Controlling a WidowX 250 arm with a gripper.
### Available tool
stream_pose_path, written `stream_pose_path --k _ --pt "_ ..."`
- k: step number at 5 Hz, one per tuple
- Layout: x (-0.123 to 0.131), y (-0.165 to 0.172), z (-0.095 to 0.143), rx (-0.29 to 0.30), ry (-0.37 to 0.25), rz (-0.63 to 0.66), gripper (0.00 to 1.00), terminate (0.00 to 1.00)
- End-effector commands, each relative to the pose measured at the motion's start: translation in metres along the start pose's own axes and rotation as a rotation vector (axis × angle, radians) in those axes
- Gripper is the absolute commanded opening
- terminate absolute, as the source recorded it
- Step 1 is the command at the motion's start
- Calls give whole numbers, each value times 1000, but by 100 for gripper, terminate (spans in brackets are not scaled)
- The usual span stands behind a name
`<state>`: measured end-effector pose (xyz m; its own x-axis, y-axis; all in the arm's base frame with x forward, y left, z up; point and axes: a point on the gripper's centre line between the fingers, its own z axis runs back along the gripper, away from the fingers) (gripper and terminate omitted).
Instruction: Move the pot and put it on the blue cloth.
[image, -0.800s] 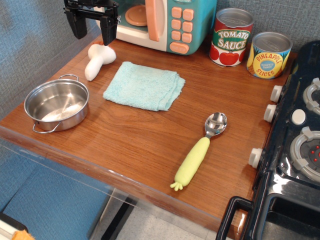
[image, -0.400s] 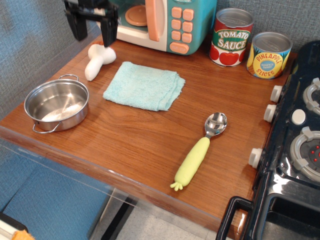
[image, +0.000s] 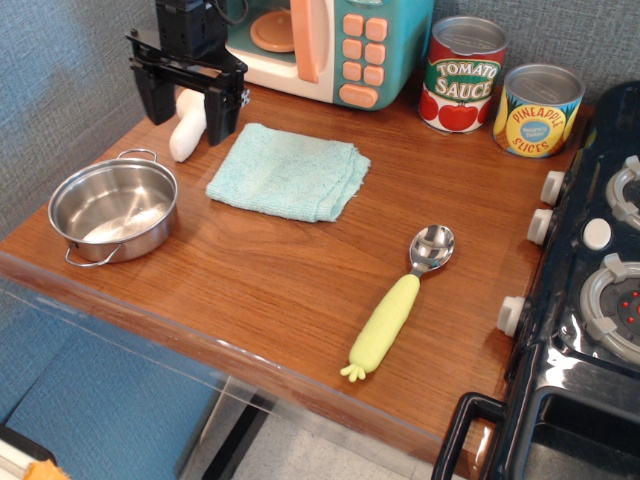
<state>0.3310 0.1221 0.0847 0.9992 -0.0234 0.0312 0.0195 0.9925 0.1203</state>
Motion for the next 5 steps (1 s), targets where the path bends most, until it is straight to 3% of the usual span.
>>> stream_pose_path --k 1,4,5 --pt "-29 -1 -10 26 -33 34 100 0" --pt "-46 -4 -61 16 1 84 100 0" --pt "-45 -3 -58 17 -24 85 0 0"
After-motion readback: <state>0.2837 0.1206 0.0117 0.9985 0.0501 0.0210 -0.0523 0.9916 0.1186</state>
